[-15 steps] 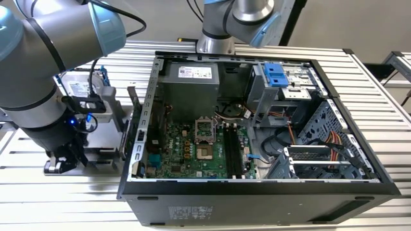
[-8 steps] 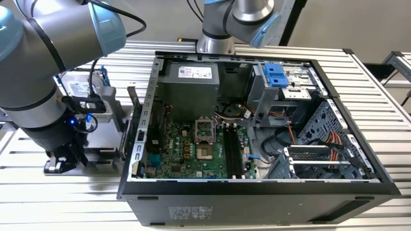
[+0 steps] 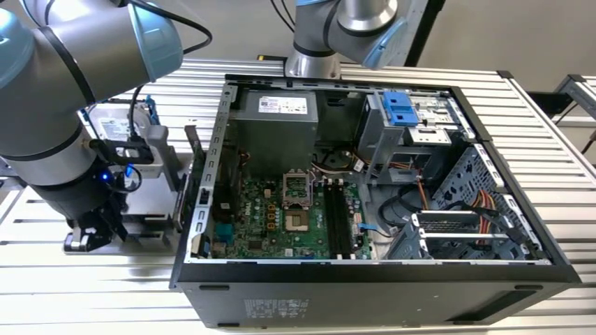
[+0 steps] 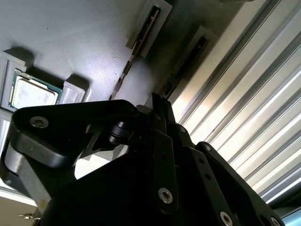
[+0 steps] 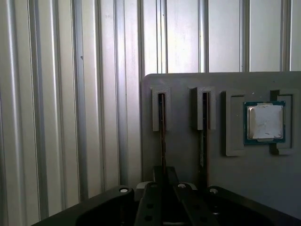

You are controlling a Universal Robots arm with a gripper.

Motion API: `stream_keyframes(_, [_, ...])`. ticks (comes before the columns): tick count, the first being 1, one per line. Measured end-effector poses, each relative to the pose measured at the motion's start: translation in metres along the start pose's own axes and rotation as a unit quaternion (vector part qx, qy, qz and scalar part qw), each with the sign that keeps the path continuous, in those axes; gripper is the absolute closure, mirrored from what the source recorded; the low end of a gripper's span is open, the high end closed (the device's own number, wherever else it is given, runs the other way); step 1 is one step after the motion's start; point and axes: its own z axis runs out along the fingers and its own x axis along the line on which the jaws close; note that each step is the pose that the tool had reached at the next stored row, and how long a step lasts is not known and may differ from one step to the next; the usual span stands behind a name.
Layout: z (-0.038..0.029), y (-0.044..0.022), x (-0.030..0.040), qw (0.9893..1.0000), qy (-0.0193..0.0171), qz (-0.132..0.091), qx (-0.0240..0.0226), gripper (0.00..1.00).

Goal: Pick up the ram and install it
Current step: 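Pick up the ram and move it above insertion slot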

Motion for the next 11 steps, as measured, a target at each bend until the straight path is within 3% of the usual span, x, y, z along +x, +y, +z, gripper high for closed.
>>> stream_keyframes(11, [0.0002,0.0000,0.0000,1.0000,0.0000,0.000,0.0000,1.00])
